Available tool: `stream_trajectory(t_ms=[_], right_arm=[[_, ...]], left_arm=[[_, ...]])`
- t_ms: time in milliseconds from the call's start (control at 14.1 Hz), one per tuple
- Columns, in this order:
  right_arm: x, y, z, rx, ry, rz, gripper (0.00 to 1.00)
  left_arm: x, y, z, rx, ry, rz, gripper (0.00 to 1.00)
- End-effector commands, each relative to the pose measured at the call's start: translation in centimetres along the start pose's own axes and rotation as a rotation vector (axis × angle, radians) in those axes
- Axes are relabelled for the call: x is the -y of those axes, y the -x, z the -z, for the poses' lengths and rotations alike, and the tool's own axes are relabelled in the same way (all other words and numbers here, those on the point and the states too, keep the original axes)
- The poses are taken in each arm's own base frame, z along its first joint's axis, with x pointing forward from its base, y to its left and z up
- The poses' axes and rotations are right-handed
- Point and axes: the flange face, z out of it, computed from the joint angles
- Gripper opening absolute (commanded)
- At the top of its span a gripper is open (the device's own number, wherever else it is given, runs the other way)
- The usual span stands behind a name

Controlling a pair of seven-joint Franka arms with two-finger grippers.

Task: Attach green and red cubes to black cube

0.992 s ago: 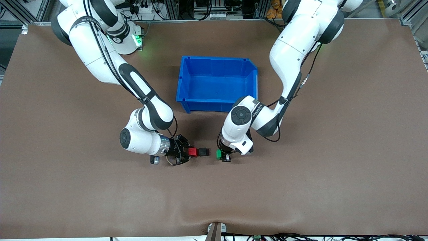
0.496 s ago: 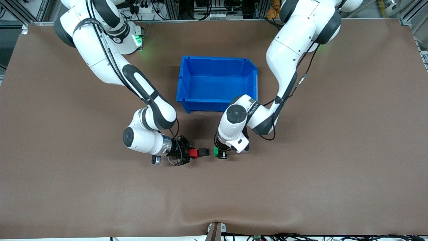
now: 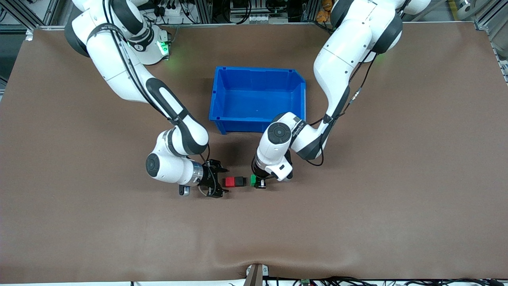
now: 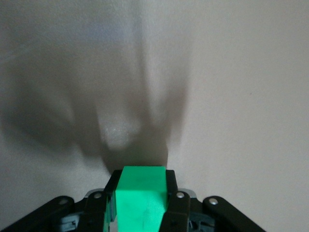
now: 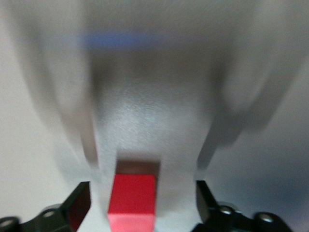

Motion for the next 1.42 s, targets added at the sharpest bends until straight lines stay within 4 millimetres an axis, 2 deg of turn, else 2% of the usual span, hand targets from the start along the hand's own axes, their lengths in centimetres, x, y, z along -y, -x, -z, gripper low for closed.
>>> stream_trajectory(t_ms=[0, 212, 283, 425, 496, 567, 638, 708, 779, 921, 992, 1133, 1204, 1275, 1346], right_arm=[[0.9, 0.6, 7.8, -0.045, 0.130, 0.062, 1.00], [1.3, 0.6, 17.3, -0.119, 0.311, 0.119, 1.00], [1.9, 0.9, 19.8, -0.188, 0.292, 0.153, 1.00], [2.2, 2.0, 23.5, -0.307, 0.248, 0.234, 1.00], [2.0, 2.2, 26.5, -0.317, 0.223, 0.279, 1.00], [1.5, 1.5, 30.6, -0.307, 0.195, 0.311, 1.00], [0.9, 0.3, 33.5, -0.294, 0.196, 0.347, 1.00], [-0.5, 1.5, 36.4, -0.301, 0.211, 0.460, 1.00], [-2.0, 1.3, 38.2, -0.296, 0.271, 0.577, 1.00], [-5.0, 0.2, 43.8, -0.275, 0.323, 0.737, 1.00], [-6.3, 0.1, 46.5, -0.265, 0.333, 0.858, 1.00], [-8.1, 0.2, 50.1, -0.262, 0.350, 1.099, 1.00], [-8.7, 0.1, 51.6, -0.274, 0.345, 1.153, 1.00], [-9.8, 0.4, 53.5, -0.310, 0.342, 1.173, 1.00], [-11.2, 0.8, 55.9, -0.358, 0.334, 1.171, 1.00]], left_arm=[[0.2, 1.5, -0.7, 0.013, 0.020, -0.103, 0.00], [0.3, 1.7, -0.7, 0.010, 0.024, -0.112, 0.00], [0.3, 1.8, -0.6, 0.013, 0.027, -0.109, 0.00], [0.2, 1.6, -1.1, 0.029, 0.049, -0.081, 0.00], [0.1, 1.6, -1.3, 0.041, 0.065, -0.077, 0.00], [0.1, 1.6, -1.7, 0.046, 0.070, -0.074, 0.00], [-0.2, 1.5, -1.7, 0.046, 0.077, -0.072, 0.00], [-0.2, 1.5, -2.0, 0.045, 0.078, -0.073, 0.03], [-0.2, 1.4, -2.2, 0.045, 0.078, -0.073, 0.04], [-0.3, 1.4, -2.0, 0.047, 0.082, -0.071, 0.12], [-0.3, 1.4, -2.0, 0.048, 0.083, -0.071, 0.19], [-0.6, 1.4, -1.8, 0.061, 0.104, -0.072, 0.55], [-0.8, 1.4, -1.6, 0.067, 0.118, -0.075, 0.77], [-1.0, 1.3, -1.5, 0.065, 0.127, -0.079, 0.91], [-1.1, 1.1, -1.6, 0.059, 0.131, -0.090, 1.00]])
